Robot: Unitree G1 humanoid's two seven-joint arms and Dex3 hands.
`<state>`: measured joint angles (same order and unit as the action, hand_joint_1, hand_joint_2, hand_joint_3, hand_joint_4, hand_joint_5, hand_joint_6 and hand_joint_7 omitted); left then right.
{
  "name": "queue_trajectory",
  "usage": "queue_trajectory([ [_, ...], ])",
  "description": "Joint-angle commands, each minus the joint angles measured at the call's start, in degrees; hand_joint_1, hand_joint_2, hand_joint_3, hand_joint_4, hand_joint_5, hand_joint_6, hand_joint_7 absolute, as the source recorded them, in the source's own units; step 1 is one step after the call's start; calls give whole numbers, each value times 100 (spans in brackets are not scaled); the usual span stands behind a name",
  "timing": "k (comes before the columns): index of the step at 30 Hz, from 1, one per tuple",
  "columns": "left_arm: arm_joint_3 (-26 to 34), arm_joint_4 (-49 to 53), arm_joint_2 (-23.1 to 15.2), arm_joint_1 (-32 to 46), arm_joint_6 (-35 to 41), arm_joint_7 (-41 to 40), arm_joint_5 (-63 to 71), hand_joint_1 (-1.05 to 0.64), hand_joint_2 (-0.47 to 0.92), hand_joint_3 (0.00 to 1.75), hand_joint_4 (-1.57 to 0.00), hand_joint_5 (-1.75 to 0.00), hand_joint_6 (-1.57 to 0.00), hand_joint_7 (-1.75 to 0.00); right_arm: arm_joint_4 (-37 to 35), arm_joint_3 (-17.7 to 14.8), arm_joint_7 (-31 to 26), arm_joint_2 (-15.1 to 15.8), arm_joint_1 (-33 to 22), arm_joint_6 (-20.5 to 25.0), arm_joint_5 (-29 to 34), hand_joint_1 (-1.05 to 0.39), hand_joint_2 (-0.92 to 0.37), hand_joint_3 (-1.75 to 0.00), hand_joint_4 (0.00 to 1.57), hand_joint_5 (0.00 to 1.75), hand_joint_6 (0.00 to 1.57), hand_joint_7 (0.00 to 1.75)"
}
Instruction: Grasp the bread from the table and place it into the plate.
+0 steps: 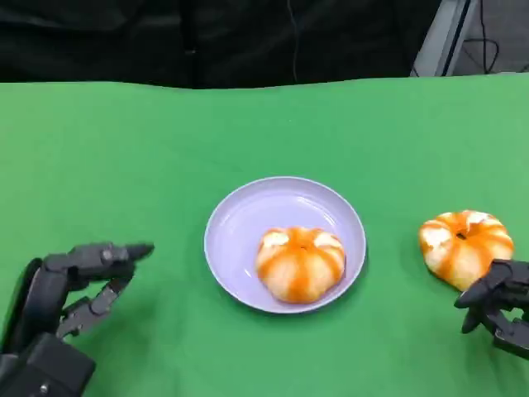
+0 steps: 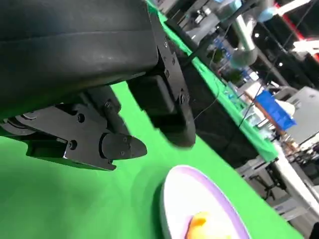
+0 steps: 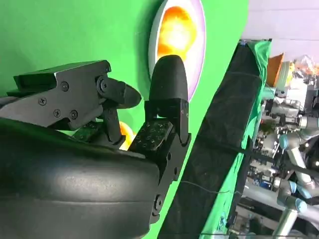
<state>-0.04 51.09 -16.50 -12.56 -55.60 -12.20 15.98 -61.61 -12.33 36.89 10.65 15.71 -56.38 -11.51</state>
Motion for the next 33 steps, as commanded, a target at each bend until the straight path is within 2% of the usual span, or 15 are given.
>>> queue_trajectory([
  [1,40,31,-71,14,-126,81,-121,0,92,38,-133,-17,-132,-12,12,-29,-16,122,-15,6,-27,8,-81,-65,90,137,97,93],
  [2,48,11,-43,34,-152,93,-156,-1,92,40,-128,-35,-132,-21,27,-34,4,125,-19,37,-49,9,-81,-66,90,137,97,93],
  [3,51,-2,-25,48,-171,104,-186,-1,92,42,-113,-69,-124,-43,37,-37,19,127,-22,57,-64,9,-81,-66,90,137,97,93],
  [4,51,-7,-16,55,-183,113,-206,-1,92,42,-106,-84,-117,-58,43,-40,27,127,-23,68,-72,9,-81,-67,90,137,97,93],
  [12,76,-21,41,146,-248,185,-360,0,90,48,-89,-131,-96,-102,11,-19,-14,122,-3,-66,-7,8,-81,-67,89,136,96,93],
  [15,87,-36,53,189,-238,243,-443,0,89,50,-87,-137,-94,-106,-1,-21,-5,119,5,-69,-16,7,-81,-66,89,136,96,93],
  [23,115,-130,65,246,-205,343,-540,-1,88,53,-87,-133,-93,-106,13,-25,7,111,3,-68,-26,7,-83,-62,89,135,96,91],
  [33,106,-132,84,282,-234,380,-479,-1,89,53,-85,-140,-92,-107,56,-36,79,84,-19,0,-92,8,-86,-58,89,136,97,89],
])
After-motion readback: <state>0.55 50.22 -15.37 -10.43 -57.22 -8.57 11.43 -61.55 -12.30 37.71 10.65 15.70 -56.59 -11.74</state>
